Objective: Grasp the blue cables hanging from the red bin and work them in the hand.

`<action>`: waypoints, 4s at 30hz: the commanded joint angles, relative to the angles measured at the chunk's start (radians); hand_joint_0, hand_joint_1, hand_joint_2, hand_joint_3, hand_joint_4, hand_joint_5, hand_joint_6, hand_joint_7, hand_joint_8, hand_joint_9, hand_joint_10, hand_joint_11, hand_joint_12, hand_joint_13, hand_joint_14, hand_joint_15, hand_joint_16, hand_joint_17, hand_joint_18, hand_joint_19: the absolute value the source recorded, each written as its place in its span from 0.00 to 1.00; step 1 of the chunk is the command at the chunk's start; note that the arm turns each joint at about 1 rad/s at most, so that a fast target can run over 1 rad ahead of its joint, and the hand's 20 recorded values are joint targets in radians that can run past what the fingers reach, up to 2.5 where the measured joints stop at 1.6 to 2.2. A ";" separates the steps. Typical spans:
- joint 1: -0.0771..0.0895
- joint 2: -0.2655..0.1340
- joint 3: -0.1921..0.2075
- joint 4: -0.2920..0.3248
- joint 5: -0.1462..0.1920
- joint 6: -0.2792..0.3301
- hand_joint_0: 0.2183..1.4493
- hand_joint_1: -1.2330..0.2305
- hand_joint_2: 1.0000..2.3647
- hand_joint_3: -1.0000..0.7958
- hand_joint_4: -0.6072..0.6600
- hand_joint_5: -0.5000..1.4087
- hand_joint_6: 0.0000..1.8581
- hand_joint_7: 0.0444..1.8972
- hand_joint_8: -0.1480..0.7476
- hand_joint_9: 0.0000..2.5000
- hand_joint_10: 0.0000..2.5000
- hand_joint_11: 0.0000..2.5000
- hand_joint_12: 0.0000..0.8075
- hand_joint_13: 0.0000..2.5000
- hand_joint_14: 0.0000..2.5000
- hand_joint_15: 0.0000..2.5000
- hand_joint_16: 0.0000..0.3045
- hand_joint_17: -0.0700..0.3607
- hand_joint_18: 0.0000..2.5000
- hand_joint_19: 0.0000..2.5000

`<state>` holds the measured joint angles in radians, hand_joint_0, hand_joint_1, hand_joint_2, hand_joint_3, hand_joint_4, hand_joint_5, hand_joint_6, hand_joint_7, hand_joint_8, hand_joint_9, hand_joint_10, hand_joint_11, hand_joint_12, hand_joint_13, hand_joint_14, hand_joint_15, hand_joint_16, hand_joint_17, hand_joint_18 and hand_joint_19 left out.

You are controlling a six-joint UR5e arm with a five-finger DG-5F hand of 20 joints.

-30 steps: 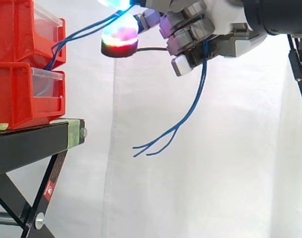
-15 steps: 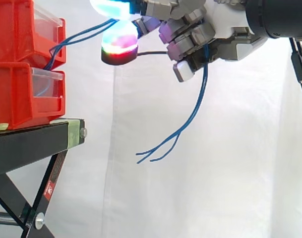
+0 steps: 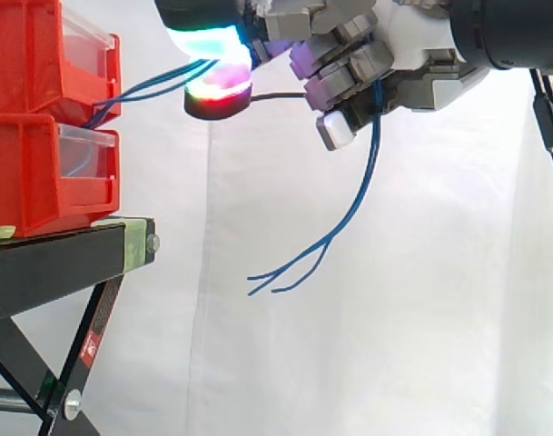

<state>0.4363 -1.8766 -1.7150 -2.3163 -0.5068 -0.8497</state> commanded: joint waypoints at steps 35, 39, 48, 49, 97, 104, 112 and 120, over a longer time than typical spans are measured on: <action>0.004 0.001 0.000 -0.051 -0.044 0.032 0.48 0.49 0.00 0.00 0.78 0.37 0.01 0.64 0.81 0.68 1.00 1.00 0.87 0.84 1.00 0.86 0.69 0.53 1.00 0.31; 0.004 0.001 0.000 -0.051 -0.044 0.031 0.49 0.49 0.00 0.02 0.80 0.37 0.01 0.61 0.81 0.68 1.00 1.00 0.87 0.84 1.00 0.86 0.69 0.53 1.00 0.31; 0.004 0.001 0.000 -0.051 -0.044 0.032 0.60 0.43 0.01 0.18 0.72 0.40 0.00 0.69 0.81 0.68 1.00 1.00 0.87 0.84 1.00 0.86 0.69 0.53 1.00 0.31; 0.004 0.001 0.000 -0.051 -0.044 0.032 0.60 0.43 0.01 0.19 0.71 0.40 0.00 0.69 0.81 0.68 1.00 1.00 0.87 0.84 1.00 0.86 0.69 0.53 1.00 0.31; 0.022 0.001 0.000 -0.040 -0.029 0.132 0.57 0.41 0.01 0.09 0.65 0.48 0.04 0.75 0.81 0.68 1.00 1.00 0.87 0.84 1.00 0.86 0.69 0.53 1.00 0.31; 0.022 0.001 0.000 -0.057 -0.022 0.155 0.57 0.40 0.00 0.08 0.65 0.51 0.00 0.76 0.81 0.68 1.00 1.00 0.87 0.84 1.00 0.86 0.69 0.53 1.00 0.31; 0.022 0.001 0.000 -0.066 -0.024 0.166 0.58 0.37 0.01 0.14 0.62 0.53 0.01 0.73 0.81 0.68 1.00 1.00 0.87 0.84 1.00 0.86 0.69 0.53 1.00 0.31; 0.022 0.001 0.000 -0.069 -0.022 0.166 0.59 0.38 0.02 0.29 0.68 0.49 0.01 0.64 0.81 0.68 1.00 1.00 0.87 0.84 1.00 0.86 0.69 0.53 1.00 0.31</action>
<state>0.4586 -1.8761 -1.7150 -2.3849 -0.5294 -0.6842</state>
